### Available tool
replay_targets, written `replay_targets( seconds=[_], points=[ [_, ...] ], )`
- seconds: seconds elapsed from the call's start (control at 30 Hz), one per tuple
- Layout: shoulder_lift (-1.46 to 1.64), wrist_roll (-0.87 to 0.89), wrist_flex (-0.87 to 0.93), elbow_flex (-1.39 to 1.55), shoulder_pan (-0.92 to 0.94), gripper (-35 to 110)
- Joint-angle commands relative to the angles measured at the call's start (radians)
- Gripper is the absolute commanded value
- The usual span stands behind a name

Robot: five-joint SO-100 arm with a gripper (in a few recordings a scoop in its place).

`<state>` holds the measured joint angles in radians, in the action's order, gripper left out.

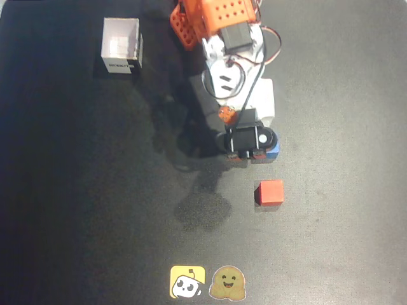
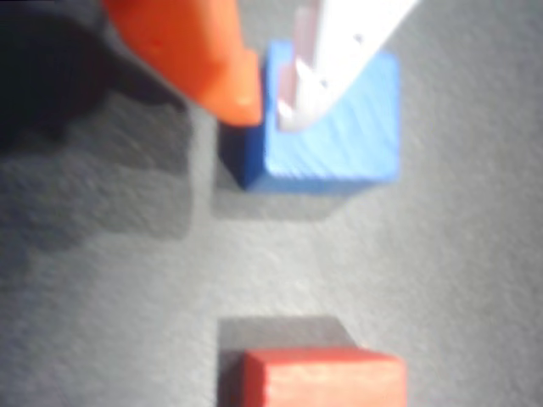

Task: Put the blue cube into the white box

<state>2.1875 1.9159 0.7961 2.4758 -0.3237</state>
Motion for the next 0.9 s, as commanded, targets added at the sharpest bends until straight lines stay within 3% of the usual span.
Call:
replay_targets(
  seconds=[0.0,0.87],
  points=[
    [-0.008,0.006,-0.032,-0.04,-0.015,2],
    [-0.074,0.064,-0.121,-0.014,-0.126,19]
  ],
)
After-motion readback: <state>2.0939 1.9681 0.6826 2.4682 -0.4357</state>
